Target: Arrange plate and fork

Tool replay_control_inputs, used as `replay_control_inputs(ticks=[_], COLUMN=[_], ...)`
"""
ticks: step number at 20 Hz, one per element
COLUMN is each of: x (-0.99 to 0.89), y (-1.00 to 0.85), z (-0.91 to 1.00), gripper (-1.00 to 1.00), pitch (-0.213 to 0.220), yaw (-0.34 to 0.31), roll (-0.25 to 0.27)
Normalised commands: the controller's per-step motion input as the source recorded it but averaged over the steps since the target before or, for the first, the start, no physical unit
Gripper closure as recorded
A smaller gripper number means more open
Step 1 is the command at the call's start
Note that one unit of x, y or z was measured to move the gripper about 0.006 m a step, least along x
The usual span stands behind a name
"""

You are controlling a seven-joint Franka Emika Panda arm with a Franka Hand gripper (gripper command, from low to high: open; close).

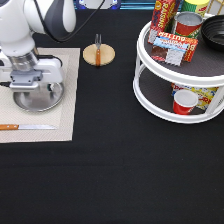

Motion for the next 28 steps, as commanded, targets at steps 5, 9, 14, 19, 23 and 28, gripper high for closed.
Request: replay_control_inputs(ticks=[5, 9, 14, 19, 23, 28], x=[0.11, 0.05, 0.15, 0.2, 0.27, -0.03], y=[-0.59, 0.02, 0.37, 0.57, 0.49, 0.55], z=[0.03, 0.18, 0.42, 0.38, 0.48, 0.64], gripper=[-1.0, -1.0, -1.0, -1.0, -1.0, -1.0], pitch=[0.158, 0.183, 0.192, 0.164, 0.142, -0.008], yaw=[0.037, 0.108, 0.093, 0.058, 0.007, 0.0], roll=[0.08, 0.056, 0.004, -0.007, -0.052, -0.137])
